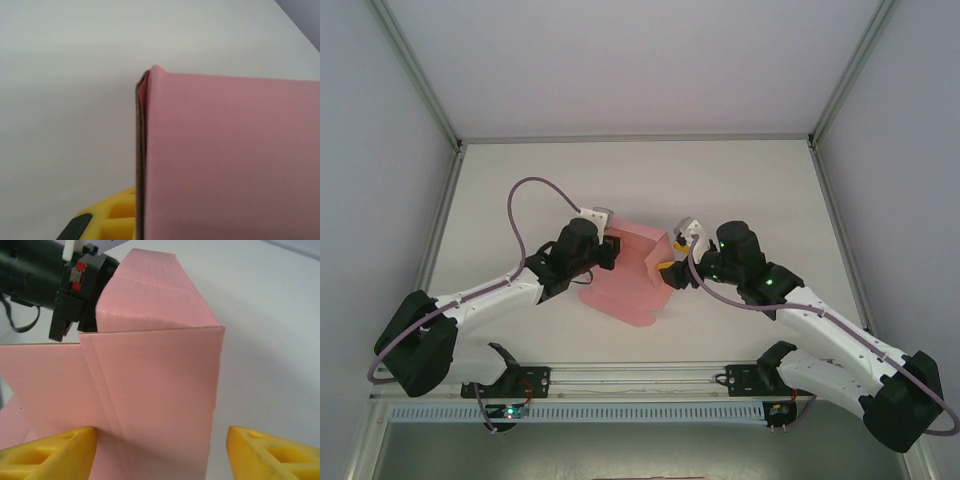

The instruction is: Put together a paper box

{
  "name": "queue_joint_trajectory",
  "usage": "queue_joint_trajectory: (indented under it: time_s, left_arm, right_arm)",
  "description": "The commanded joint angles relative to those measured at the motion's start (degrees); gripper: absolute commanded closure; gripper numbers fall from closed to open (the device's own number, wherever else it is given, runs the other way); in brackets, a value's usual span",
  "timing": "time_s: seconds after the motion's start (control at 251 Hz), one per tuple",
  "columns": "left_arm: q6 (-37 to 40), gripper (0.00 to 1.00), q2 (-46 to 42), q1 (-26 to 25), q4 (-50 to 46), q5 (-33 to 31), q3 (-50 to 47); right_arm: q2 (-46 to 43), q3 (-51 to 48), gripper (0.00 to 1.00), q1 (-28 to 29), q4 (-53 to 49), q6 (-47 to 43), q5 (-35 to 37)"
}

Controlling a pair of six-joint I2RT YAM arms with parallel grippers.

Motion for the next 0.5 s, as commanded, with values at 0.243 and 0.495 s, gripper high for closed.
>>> queue_joint_trajectory:
  time_s: [0.243,0.495]
  left_arm:
    - [-0.3,1.0,1.1,-0.6,-0.9,0.8,4.0]
    - [-0.4,1.0,2.0,-0.6,-0.2,2.8,4.3]
  right_arm:
    - [-1.8,-3.3,0.18,5.3,12.6,1.8,5.8]
    - [0.7,-1.1,0.17,4.0,11.7,3.5,-2.5]
